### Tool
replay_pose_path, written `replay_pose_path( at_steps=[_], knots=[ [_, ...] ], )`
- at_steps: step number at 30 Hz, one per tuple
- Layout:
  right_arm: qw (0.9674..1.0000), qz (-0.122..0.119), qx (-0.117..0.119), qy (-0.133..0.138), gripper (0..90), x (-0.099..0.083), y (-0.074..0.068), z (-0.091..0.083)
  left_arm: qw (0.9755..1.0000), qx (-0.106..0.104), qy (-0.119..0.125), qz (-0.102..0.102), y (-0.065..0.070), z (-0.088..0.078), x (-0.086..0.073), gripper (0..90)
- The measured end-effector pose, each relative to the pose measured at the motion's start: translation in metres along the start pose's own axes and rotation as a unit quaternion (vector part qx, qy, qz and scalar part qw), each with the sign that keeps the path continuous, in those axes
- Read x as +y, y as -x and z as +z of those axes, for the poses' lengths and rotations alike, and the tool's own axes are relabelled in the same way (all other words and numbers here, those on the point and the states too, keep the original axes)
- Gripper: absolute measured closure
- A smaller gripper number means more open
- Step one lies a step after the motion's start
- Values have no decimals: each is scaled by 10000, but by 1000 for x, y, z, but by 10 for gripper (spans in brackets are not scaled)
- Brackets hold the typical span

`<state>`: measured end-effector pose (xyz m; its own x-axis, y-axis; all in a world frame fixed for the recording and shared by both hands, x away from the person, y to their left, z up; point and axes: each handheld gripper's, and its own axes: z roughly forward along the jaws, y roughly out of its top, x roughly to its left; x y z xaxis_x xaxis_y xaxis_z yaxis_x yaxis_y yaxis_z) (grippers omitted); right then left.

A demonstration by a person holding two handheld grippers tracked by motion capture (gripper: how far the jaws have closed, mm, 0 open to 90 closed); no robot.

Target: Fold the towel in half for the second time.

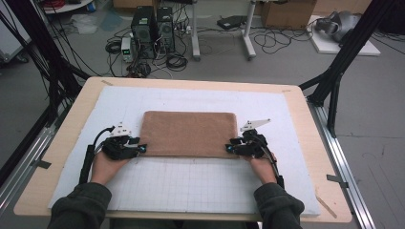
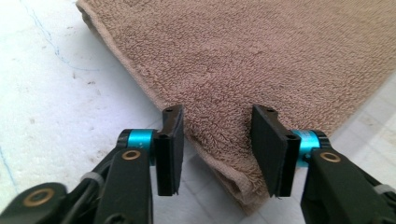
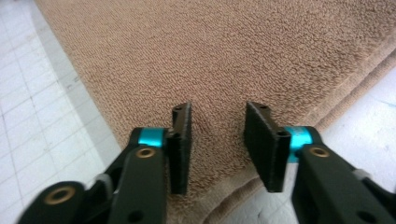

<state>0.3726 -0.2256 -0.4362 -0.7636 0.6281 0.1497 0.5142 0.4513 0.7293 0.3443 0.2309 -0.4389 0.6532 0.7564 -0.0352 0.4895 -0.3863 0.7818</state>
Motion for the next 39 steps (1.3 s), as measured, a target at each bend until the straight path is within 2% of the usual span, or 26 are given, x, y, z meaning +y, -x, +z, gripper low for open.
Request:
replay_pose_path(
  at_steps=[7,10,25,39],
  knots=[
    [9997,61,-173,150,408,1,0,-4,9994,-205,192,-199,0,-8,-1,454],
    [9995,107,-205,208,356,1,-2,-7,9992,-303,217,-170,1,-11,0,423],
    [9987,-28,-311,407,233,3,-11,-20,9987,-380,317,-151,2,-25,0,336],
    [9982,-159,-329,480,169,3,-22,-31,9982,-303,484,-173,6,-36,-3,239]
  ],
)
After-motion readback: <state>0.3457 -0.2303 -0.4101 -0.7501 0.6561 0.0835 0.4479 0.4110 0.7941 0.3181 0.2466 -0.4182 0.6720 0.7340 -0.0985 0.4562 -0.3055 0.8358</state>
